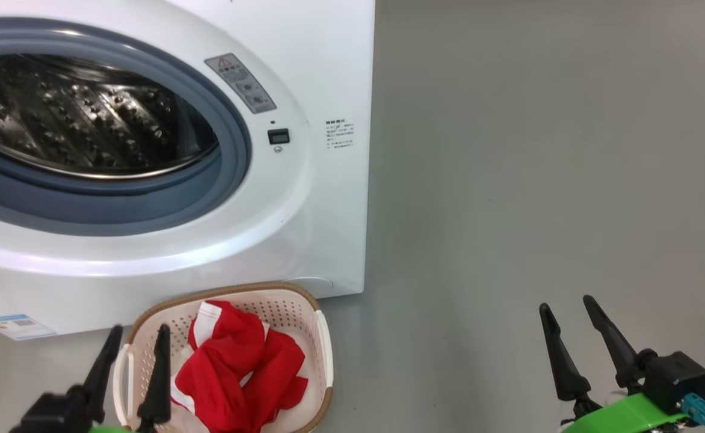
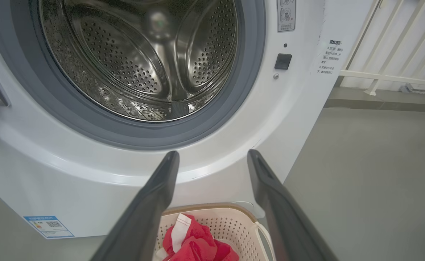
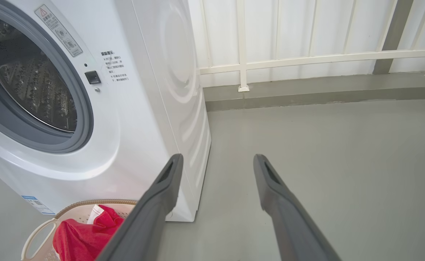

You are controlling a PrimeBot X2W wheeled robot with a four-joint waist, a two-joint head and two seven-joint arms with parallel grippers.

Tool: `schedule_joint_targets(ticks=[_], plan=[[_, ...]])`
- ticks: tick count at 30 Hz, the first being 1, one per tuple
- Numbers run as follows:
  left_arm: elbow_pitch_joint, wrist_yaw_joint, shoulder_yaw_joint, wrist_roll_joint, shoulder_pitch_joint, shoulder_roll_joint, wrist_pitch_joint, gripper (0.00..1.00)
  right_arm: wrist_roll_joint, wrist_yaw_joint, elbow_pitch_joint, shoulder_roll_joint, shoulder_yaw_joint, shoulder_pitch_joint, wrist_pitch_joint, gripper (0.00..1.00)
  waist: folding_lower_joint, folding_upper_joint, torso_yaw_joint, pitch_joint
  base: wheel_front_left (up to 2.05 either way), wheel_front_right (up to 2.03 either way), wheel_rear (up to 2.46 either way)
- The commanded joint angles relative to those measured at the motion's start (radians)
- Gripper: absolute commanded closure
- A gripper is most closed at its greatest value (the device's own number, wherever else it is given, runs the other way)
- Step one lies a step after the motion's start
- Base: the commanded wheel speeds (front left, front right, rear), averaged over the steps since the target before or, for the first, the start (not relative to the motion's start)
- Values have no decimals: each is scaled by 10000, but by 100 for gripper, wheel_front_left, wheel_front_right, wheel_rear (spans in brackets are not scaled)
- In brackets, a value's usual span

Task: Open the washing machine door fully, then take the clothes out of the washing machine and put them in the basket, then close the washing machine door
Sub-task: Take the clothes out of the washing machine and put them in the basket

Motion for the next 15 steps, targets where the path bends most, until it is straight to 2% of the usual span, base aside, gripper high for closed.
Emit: schedule_joint_targets(ticks=[1,15], plan=[[-373,-52,444,56,140,107,-51,0,51,63,-257,-178,139,53,-65,0,0,0,-1,-118,0,0,0],[-949,-52,918,170,1091,-246,-51,0,122,63,-297,-201,0,423,-65,0,0,0,49,-315,0,0,0]])
